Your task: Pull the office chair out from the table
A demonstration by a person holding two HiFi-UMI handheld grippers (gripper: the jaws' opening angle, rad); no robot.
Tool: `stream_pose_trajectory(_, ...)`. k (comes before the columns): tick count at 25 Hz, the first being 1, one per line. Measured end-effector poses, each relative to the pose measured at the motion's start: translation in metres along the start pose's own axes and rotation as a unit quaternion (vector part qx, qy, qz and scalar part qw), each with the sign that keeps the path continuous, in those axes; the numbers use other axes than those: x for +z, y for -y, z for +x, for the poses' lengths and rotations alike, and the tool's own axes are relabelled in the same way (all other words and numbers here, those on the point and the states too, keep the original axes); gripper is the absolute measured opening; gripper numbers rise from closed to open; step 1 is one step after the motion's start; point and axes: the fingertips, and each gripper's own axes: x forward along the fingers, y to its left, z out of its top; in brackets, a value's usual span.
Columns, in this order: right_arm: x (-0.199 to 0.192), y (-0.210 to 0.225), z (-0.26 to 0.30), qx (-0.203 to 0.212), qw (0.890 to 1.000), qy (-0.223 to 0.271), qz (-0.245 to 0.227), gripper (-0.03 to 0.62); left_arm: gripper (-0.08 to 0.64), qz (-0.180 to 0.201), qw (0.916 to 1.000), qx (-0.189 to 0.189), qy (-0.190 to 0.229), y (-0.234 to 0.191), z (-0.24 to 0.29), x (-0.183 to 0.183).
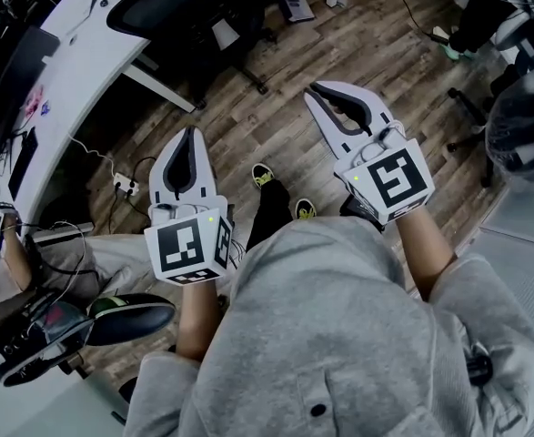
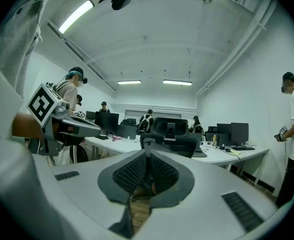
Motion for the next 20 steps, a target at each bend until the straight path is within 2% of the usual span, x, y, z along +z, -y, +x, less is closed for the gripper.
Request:
stream_pose_trajectory(9, -0.005, 0.007, 0.036, 0.008, 1.000, -0.016, 0.003, 0.046, 0.013, -0.017, 0.9998, -0.008, -0.003, -0.020, 0.034, -0.006)
stream_pose_trajectory(20, -0.009, 0.015, 0.122, 0.022, 0.999, -0.039, 0.007, 0.046, 0.012, -0.033, 0.9992, -0.013, -0.019, -0.071, 0.093, -0.012)
